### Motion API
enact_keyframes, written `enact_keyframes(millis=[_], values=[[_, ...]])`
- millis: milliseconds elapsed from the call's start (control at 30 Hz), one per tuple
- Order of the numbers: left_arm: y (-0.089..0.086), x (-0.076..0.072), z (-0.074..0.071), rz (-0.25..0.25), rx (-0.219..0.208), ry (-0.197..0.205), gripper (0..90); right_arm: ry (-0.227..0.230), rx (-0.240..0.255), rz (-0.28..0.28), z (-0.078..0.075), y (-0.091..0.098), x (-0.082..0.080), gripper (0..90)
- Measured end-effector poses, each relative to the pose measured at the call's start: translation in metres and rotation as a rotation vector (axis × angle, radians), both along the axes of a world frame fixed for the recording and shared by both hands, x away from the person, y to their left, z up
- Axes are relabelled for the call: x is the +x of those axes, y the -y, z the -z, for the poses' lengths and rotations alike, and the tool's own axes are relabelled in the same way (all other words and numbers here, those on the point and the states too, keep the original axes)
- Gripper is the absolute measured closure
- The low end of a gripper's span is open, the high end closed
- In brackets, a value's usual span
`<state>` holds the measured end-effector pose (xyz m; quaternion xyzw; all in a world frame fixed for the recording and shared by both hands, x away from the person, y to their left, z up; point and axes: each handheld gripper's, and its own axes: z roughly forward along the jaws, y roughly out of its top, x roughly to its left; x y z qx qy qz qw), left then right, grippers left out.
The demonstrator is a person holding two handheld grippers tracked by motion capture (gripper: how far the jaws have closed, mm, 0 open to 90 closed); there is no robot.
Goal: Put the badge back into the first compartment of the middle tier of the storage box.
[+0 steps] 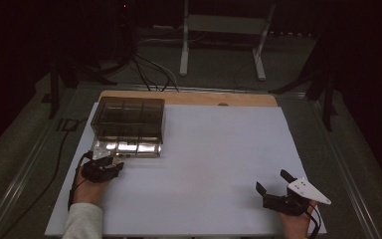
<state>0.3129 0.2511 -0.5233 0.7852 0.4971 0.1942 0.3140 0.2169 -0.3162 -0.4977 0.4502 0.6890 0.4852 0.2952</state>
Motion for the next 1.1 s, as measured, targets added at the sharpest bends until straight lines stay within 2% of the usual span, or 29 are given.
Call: enact_keyframes(millis=[67,233,333,367,467,567,600,633,700,833,1100], values=[[0.002,-0.001,0.0,0.003,0.005,0.003,62.1,0.0,0.0,0.0,0.0,0.0,0.0,0.7],[0.004,-0.003,-0.002,0.01,0.009,0.009,63.0,0.001,-0.001,0.0,0.0,0.0,0.0,0.8],[0.004,-0.004,-0.003,0.008,0.005,0.015,67.6,0.001,0.001,0.002,0.0,0.001,0.0,0.8],[0.003,-0.008,-0.006,0.019,-0.012,0.017,69.5,0.001,0.001,0.002,0.0,0.001,0.0,0.8],[0.005,-0.009,-0.006,0.03,-0.013,0.018,71.6,0.001,0.001,0.001,0.0,0.001,0.0,0.8],[0.009,-0.013,-0.01,0.061,-0.034,0.029,73.0,0.001,-0.002,-0.002,0.0,0.0,0.0,0.8],[0.009,-0.013,-0.01,0.061,-0.034,0.029,74.1,0.0,-0.001,-0.001,0.0,0.0,0.0,0.8],[0.013,-0.014,-0.009,0.09,-0.033,0.014,74.3,0.0,0.0,-0.001,0.0,0.0,0.0,0.8],[0.017,-0.014,-0.006,0.111,-0.008,-0.002,74.2,-0.002,0.001,-0.001,0.0,0.0,0.0,0.8],[0.02,-0.012,-0.003,0.109,0.017,-0.008,76.4,0.0,-0.001,-0.004,0.0,0.0,0.0,0.8],[0.023,-0.007,-0.001,0.088,0.01,0.009,73.0,-0.005,0.0,-0.006,0.0,-0.001,0.0,0.8]])
